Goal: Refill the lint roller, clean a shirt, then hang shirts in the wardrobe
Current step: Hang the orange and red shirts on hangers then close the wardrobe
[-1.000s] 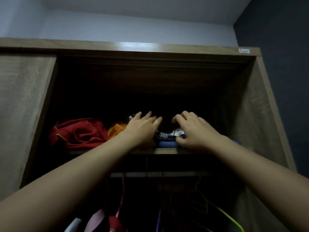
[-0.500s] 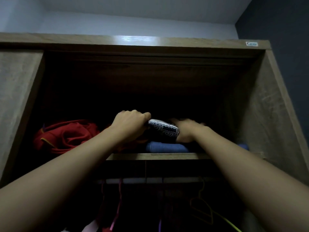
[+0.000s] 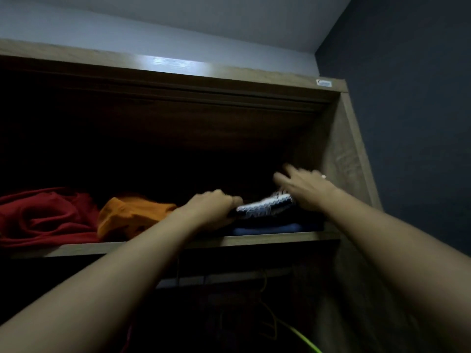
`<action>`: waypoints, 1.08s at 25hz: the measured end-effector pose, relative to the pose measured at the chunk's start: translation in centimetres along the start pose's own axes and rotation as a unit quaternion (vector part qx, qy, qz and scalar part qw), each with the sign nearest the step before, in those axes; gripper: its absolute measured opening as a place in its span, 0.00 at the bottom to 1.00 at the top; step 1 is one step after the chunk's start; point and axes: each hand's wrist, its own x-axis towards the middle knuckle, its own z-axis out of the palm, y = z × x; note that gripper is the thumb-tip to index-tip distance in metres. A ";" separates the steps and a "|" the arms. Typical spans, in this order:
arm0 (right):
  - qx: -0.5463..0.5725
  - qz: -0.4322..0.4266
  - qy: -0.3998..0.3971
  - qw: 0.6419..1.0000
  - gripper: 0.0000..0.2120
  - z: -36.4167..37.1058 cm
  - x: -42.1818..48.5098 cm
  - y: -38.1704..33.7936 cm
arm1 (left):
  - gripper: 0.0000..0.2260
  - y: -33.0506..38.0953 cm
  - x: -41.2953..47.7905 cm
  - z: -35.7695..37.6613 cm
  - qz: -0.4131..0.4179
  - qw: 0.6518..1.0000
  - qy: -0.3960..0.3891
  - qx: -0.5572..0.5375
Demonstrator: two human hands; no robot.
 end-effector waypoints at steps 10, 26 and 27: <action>0.010 -0.037 -0.242 0.969 0.27 -0.4 -1.4 -0.6 | 0.21 -3.0 -2.0 -1.2 0.008 0.990 -0.105 -0.095; 0.245 -0.135 -0.055 0.958 0.43 -0.3 -3.3 -10.1 | 0.21 -10.9 -6.0 -0.8 -0.160 0.968 -0.101 0.166; 0.242 -0.138 -0.046 0.959 0.43 -0.1 -3.2 -10.1 | 0.20 -10.8 -5.9 -1.1 -0.165 0.971 -0.070 0.161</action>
